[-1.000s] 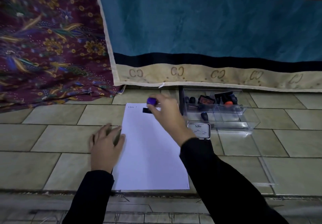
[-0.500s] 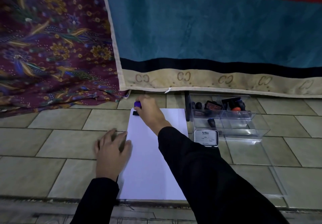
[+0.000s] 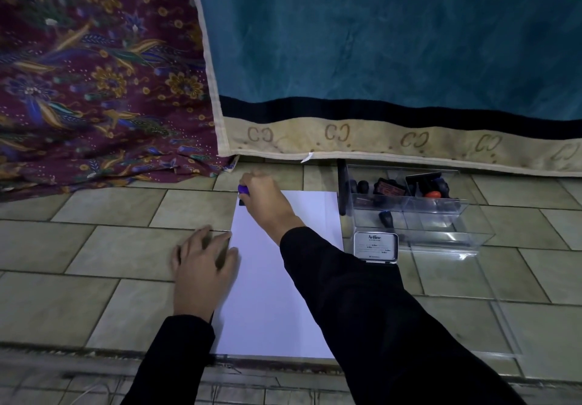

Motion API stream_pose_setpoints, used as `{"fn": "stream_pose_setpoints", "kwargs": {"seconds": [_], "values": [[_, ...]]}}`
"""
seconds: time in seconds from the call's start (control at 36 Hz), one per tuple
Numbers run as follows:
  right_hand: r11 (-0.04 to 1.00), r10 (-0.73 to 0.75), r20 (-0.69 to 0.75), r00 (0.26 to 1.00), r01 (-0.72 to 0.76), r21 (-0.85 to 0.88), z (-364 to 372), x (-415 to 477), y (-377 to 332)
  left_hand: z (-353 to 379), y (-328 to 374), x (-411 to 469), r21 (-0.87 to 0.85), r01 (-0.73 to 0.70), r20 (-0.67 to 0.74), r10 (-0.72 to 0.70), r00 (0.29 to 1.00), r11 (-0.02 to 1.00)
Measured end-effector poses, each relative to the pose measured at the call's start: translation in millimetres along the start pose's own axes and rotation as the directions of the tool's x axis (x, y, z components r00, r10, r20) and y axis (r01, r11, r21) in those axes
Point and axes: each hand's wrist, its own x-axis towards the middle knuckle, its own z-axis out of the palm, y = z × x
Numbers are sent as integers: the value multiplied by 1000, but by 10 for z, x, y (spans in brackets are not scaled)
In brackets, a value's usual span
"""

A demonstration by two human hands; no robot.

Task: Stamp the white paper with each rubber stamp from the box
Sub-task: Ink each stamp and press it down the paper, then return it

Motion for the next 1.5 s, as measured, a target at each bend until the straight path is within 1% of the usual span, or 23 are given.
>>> {"fn": "stream_pose_setpoints", "kwargs": {"seconds": [0.08, 0.25, 0.47, 0.56, 0.69, 0.72, 0.78, 0.86, 0.94, 1.0, 1.06, 1.14, 1.22, 1.28, 1.39, 1.5], "values": [[1000, 3, 7, 1000, -3, 5, 9, -14, -11, -16, 11, -9, 7, 5, 6, -5, 1000, 1000], [998, 65, 55, 996, -63, -29, -57, 90, -58, -3, -13, -10, 14, -8, 7, 8, 1000, 1000], [1000, 2, -18, 1000, -2, -9, 88, -159, -26, 14, -29, -2, 10, -3, 16, 3, 1000, 1000], [999, 37, -27, 999, -36, 29, 64, -127, -30, 26, -44, 0, 21, -7, 13, 7, 1000, 1000], [989, 114, 5, 994, -114, 93, 2, 9, -28, 37, -72, 2, 35, -18, 17, 17, 1000, 999], [981, 142, -15, 990, -138, 136, -8, 15, -15, 34, -70, 6, 34, -14, 20, 13, 1000, 999], [957, 192, -118, 974, -160, 241, -73, -20, 15, 26, -63, 13, 30, -5, 24, 4, 1000, 1000], [927, 217, -304, 927, -99, 361, -312, -108, 83, 7, -57, 15, 44, -8, 30, 7, 1000, 999], [937, 225, -472, 852, -56, 346, -689, -214, 206, -1, -53, 17, 41, -7, 31, 6, 1000, 999], [941, 236, -541, 808, -51, 334, -968, -332, 344, 0, -50, 13, 36, -6, 28, 5, 1000, 999], [943, 275, -572, 773, -102, 316, -1227, -496, 546, 2, -46, 8, 36, -10, 24, 9, 1000, 999], [926, 362, -579, 730, -214, 310, -1551, -799, 928, -2, -41, 10, 32, -2, 23, 1, 1000, 999], [909, 410, -592, 694, -368, 198, -1761, -1127, 1314, -1, -36, 5, 33, -2, 20, 1, 1000, 999], [889, 438, -587, 681, -426, 169, -1832, -1303, 1499, -8, -36, 5, 30, -5, 23, 4, 1000, 1000], [854, 507, -553, 662, -471, 220, -1823, -1533, 1719, -14, -29, 10, 16, 4, 29, -5, 1000, 1000], [820, 543, -497, 677, -554, 142, -1740, -1623, 1880, -26, -12, -2, 9, 12, 28, -12, 1000, 1000]]}}
